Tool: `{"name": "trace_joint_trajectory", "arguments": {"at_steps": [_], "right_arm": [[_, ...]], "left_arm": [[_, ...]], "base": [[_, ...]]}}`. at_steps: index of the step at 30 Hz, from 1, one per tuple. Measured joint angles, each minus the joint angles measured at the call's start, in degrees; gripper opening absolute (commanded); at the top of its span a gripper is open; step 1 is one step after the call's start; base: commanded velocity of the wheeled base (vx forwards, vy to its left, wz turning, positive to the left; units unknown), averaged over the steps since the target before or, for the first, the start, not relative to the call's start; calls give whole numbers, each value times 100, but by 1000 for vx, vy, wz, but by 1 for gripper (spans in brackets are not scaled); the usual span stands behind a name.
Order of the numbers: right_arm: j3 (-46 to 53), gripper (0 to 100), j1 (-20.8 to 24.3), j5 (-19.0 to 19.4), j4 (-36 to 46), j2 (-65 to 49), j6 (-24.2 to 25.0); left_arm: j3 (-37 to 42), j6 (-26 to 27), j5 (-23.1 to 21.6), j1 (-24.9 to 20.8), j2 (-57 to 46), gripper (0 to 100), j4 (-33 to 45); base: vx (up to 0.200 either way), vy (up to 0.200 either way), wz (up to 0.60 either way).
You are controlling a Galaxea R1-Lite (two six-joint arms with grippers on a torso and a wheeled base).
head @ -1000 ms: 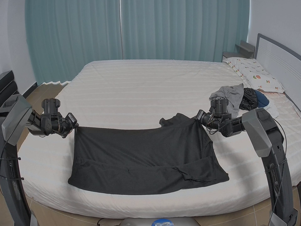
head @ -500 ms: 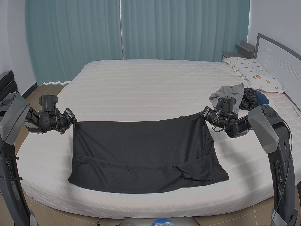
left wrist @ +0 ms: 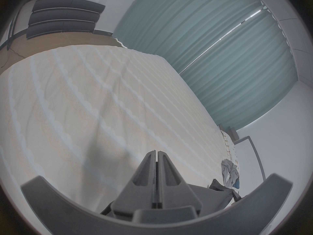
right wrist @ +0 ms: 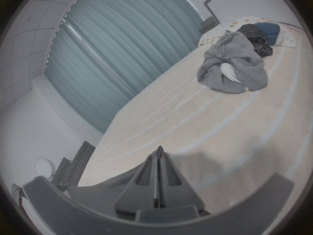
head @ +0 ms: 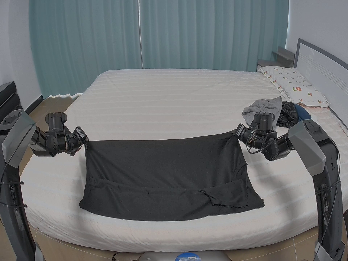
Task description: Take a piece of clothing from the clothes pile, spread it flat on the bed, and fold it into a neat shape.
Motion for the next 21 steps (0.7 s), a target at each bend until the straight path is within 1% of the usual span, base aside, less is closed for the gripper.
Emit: {"name": "trace_joint_trajectory", "arguments": {"at_steps": [5, 10, 15, 17, 21], "right_arm": [[427, 0, -13, 234, 7, -251, -23], [937, 0, -61, 457, 0, -540, -140], [1389, 0, -127, 699, -13, -819, -269], [1477, 0, -168, 729, -24, -916, -288], [1436, 0, -201, 707, -227, -1001, -250]], "left_arm": [[88, 141, -4, 60, -41, 0, 30], [364, 601, -28, 96, -144, 0, 28], [621, 913, -41, 110, -268, 0, 12], [689, 1012, -46, 107, -315, 0, 11], [697, 1018, -52, 90, -364, 0, 17]], "base": [[0, 0, 0], [0, 0, 0], [0, 0, 0], [0, 0, 0], [0, 0, 0]]}}
